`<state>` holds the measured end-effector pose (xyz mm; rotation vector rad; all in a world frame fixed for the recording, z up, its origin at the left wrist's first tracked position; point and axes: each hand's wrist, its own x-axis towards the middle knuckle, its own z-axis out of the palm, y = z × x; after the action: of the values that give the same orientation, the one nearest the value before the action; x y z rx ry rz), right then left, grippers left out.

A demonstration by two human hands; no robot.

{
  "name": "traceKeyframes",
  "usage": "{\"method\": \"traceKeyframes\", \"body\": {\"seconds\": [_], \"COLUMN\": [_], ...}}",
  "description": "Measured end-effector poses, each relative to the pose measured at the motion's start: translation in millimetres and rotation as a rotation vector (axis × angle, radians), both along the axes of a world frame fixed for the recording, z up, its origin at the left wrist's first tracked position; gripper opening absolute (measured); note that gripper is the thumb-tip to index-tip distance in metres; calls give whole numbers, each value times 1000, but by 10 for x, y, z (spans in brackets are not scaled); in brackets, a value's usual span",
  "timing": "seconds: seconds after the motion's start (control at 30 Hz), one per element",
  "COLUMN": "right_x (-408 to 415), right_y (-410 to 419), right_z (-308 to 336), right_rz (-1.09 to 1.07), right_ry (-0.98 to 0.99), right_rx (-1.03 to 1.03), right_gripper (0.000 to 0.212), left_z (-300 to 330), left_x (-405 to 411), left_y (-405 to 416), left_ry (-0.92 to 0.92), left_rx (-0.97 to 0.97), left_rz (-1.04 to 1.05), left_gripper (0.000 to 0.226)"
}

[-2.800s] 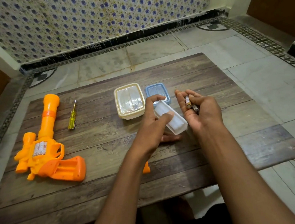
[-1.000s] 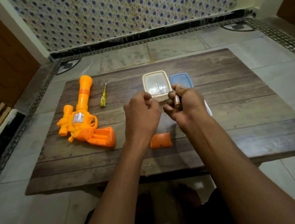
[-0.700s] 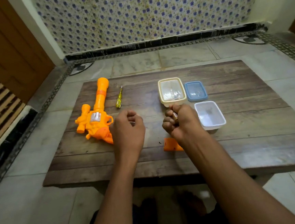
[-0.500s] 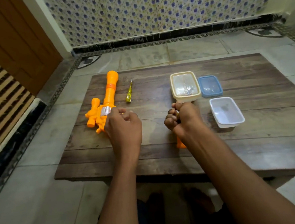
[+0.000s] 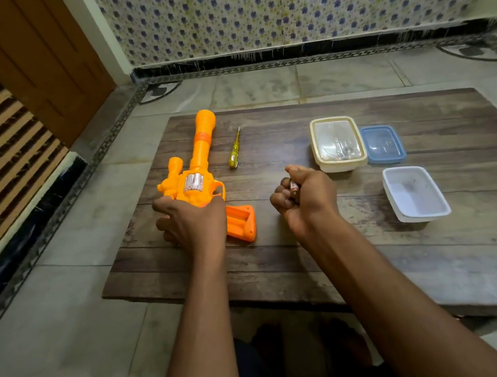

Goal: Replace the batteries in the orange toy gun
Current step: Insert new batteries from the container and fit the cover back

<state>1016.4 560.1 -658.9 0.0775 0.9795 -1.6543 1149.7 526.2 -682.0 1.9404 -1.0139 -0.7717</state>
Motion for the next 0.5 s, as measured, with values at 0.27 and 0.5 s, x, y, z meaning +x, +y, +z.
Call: {"method": "traceKeyframes", "body": {"seconds": [0.27,0.5], "right_x": [67,-13], "right_y": [-84,-74], "right_z": [-74,-83], "right_rz": [34,104], "right_ry": [35,3], "right_rx": [-2,23], "right_gripper": [31,23], "left_z": [-24,-44], "left_x": [-7,-66], "left_y": [6,30], "left_ry": [14,38], "left_rx": [-21,-43], "left_rz": [-5,-3], "left_gripper": [80,87]}}
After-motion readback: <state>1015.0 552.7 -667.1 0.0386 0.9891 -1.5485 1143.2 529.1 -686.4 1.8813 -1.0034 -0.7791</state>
